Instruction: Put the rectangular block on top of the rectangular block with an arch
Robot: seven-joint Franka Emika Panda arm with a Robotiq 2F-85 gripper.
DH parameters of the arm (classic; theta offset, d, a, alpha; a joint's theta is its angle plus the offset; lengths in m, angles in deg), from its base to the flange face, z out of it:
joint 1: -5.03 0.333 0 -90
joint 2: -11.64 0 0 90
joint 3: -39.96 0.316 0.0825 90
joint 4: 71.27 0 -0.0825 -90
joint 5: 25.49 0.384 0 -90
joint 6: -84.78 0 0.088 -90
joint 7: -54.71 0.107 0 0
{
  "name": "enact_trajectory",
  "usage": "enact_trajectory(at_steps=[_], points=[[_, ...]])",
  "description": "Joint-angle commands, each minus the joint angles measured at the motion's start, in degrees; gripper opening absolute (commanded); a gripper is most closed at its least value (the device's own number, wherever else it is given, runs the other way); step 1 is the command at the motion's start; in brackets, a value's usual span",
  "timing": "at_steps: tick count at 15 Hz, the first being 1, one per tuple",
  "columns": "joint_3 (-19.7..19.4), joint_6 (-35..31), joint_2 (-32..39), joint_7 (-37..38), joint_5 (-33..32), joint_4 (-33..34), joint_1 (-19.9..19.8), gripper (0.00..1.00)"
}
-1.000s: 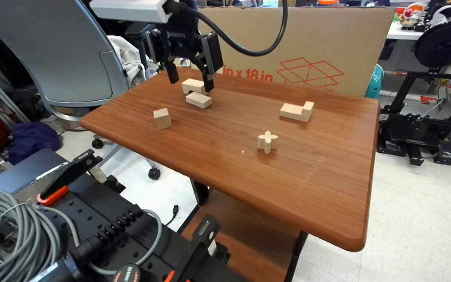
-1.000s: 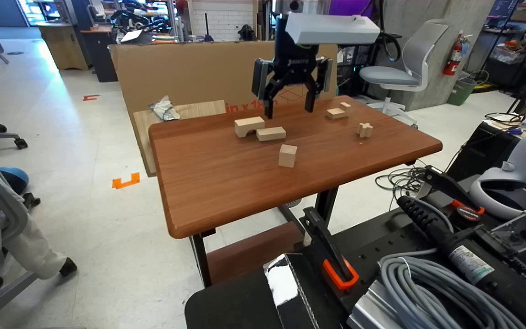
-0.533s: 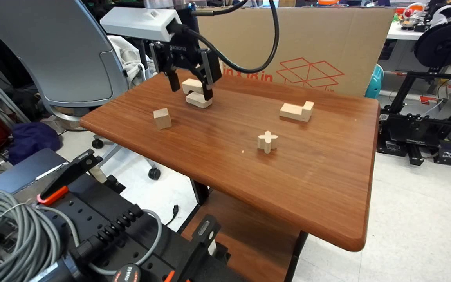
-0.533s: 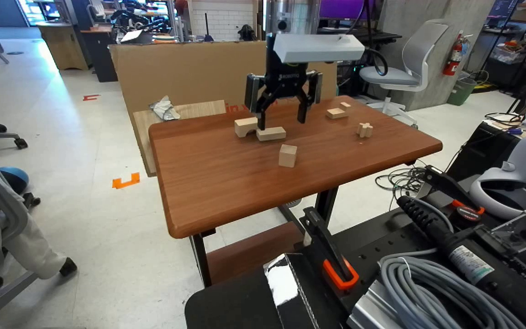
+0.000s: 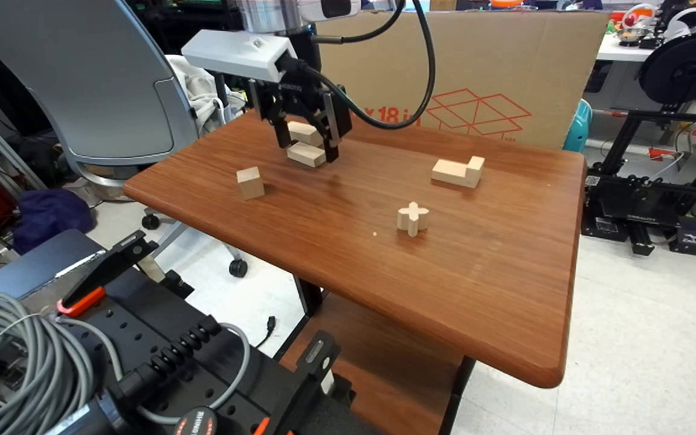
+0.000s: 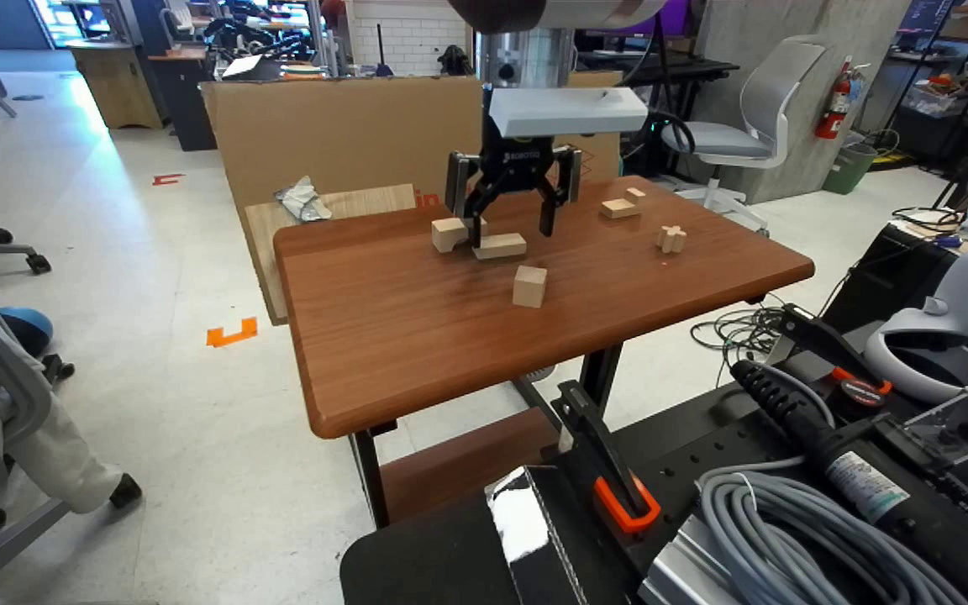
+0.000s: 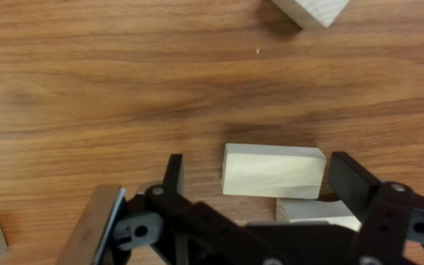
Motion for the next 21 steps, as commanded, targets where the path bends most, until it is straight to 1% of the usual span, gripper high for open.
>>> enact_trajectory(at_steps=[1,2,3,5,7,8,9,11,13,17,21], points=[[-1.48,1.52,2.57,0.97,-0.74,2.61,1.86,1.0],[-1.75,1.66,2.99,0.88,-1.14,2.89,2.19,0.99],[-1.78,1.93,3.33,0.73,-1.13,3.1,2.32,0.75],[-1.95,2.28,3.61,0.49,-1.15,3.31,2.64,0.74],[-1.94,3.24,2.63,0.06,-1.22,2.97,2.58,0.6],[-1.8,3.78,2.28,-0.4,-1.22,2.8,2.34,0.5],[-1.83,4.22,1.59,-0.65,-1.35,2.39,2.18,0.46],[-2.13,4.99,0.02,-0.31,-1.25,0.87,2.05,0.42],[-0.99,6.21,-2.95,-1.43,0.41,-2.0,0.54,0.42],[-0.93,6.62,-10.37,-1.03,0.13,-7.58,0.35,0.42],[-0.21,6.67,-15.95,0.14,-0.36,-8.25,1.32,0.42]])
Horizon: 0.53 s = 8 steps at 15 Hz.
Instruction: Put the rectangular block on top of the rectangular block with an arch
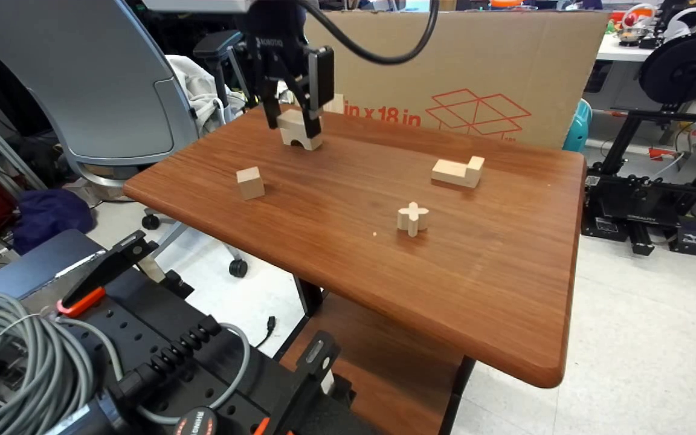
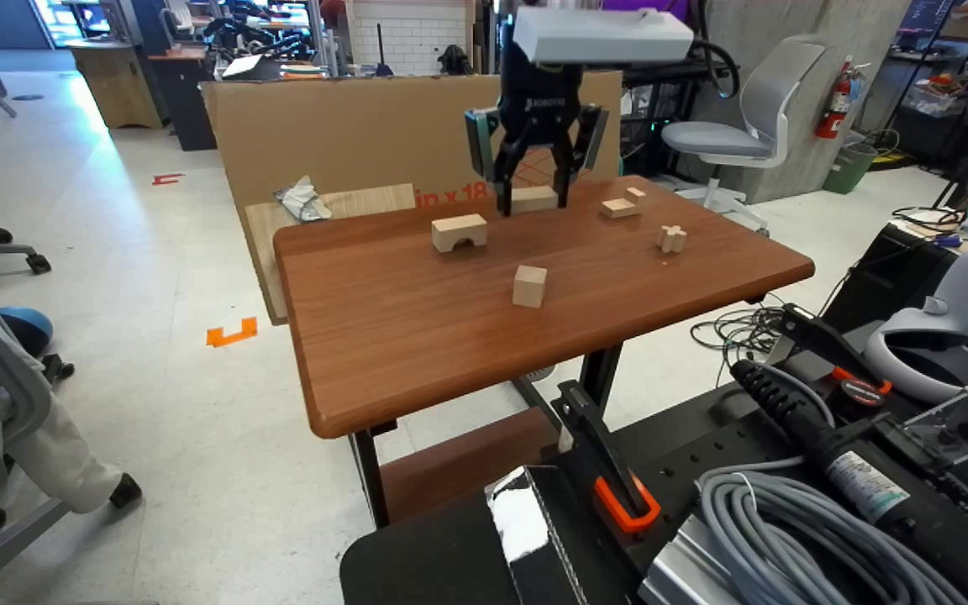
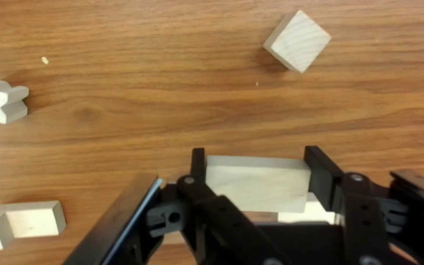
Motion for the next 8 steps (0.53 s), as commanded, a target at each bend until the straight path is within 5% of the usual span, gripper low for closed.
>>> enact_trajectory(at_steps=[1,8], points=[[1.3,1.92,-5.66,0.08,-0.05,-0.91,0.53,0.42],[2.93,1.84,-3.31,-0.1,-0.7,4.36,1.4,0.42]])
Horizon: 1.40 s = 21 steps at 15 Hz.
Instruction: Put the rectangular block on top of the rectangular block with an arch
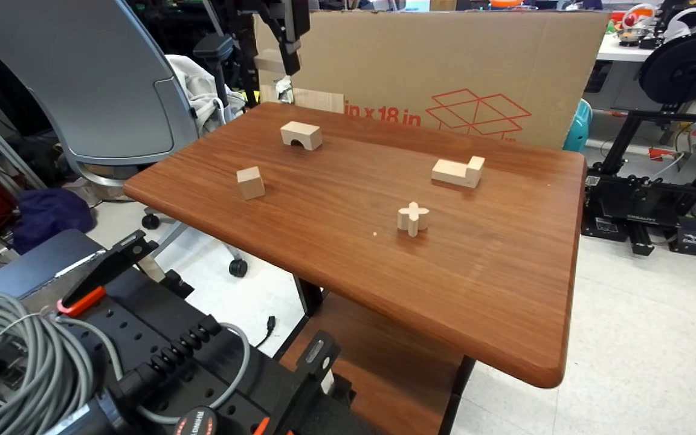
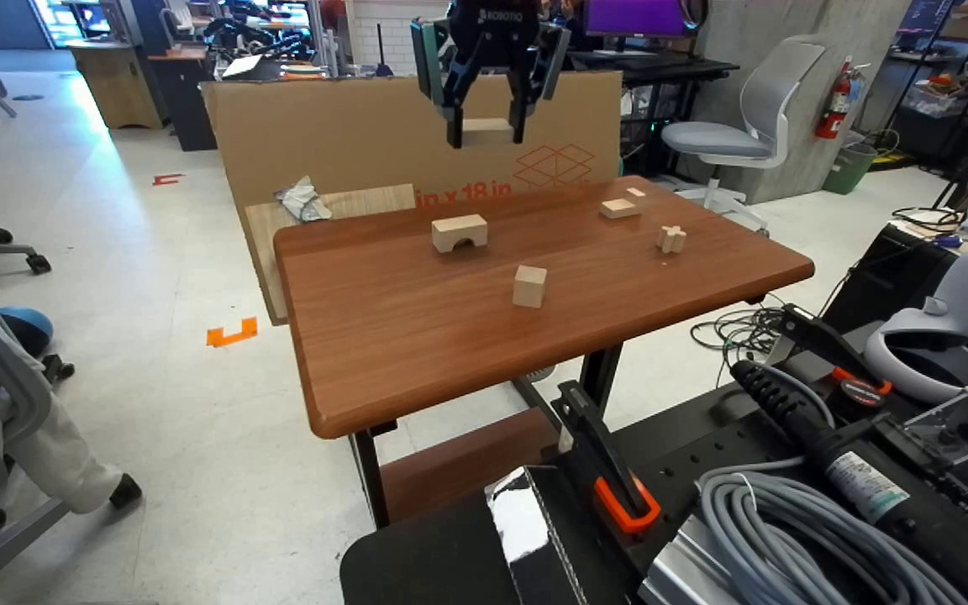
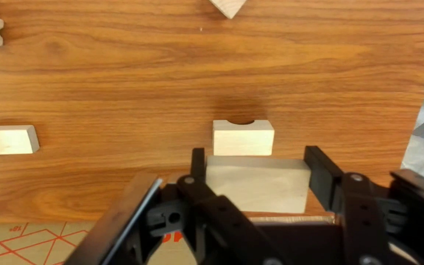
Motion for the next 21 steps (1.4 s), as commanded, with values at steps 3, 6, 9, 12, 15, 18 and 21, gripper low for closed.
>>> enact_trajectory(at_steps=[3,6,9,12,15,18,21], points=[[0.37,1.33,3.89,-0.74,-0.5,4.21,0.1,0.42],[-0.21,1.92,6.77,-0.73,-1.13,6.3,0.23,0.42],[-0.66,2.46,9.63,-0.88,-1.53,8.33,0.51,0.42],[-0.76,3.8,12.0,-1.36,-1.76,10.26,0.82,0.42],[-0.84,5.65,13.85,-1.67,-2.09,12.12,0.99,0.42],[-0.94,7.63,14.98,-1.25,-2.07,13.82,1.06,0.42],[-0.98,9.85,16.12,-0.79,-1.9,15.69,1.13,0.42]])
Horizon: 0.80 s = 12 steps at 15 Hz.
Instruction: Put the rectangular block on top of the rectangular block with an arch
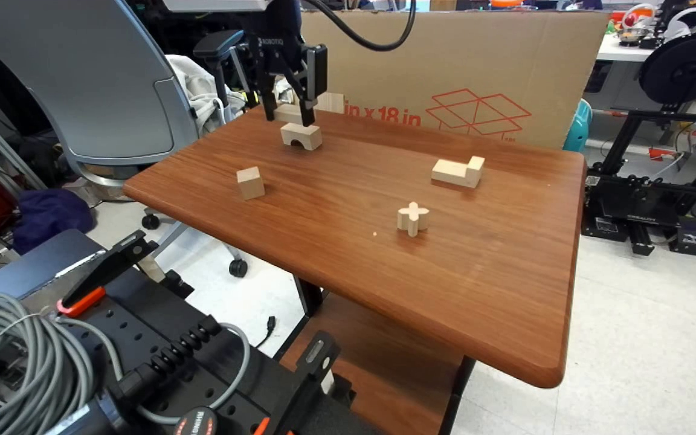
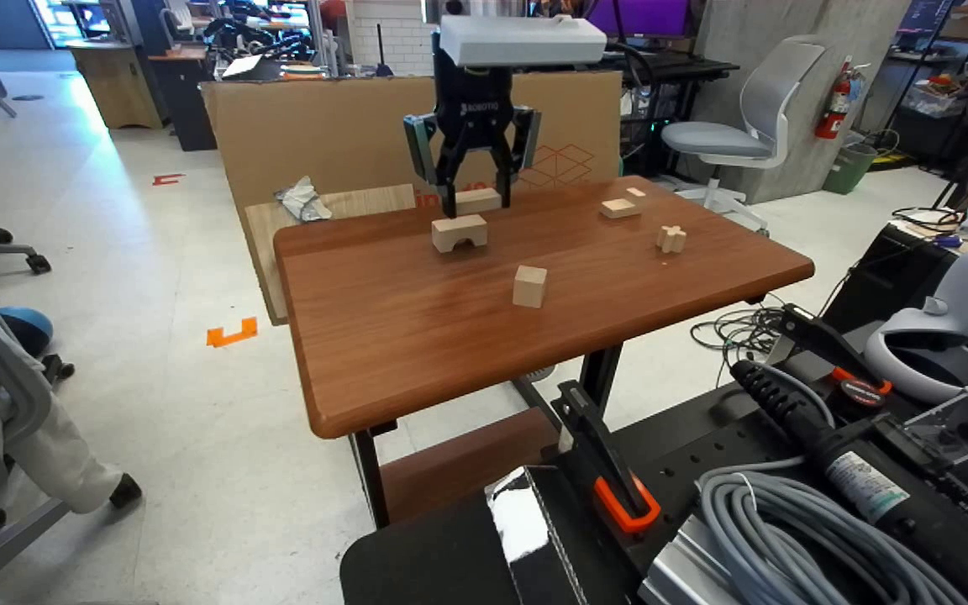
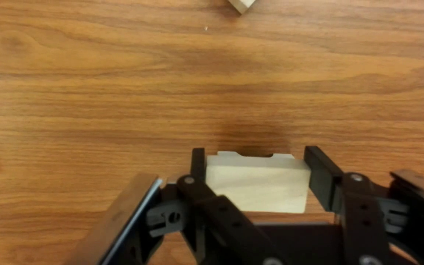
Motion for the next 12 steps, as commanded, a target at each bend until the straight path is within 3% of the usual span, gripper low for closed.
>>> enact_trajectory(at_steps=[1,12], points=[[-0.69,3.82,2.06,0.79,-0.86,3.94,0.78,0.42],[-0.07,4.14,5.94,0.0,-0.24,7.98,0.73,0.42]])
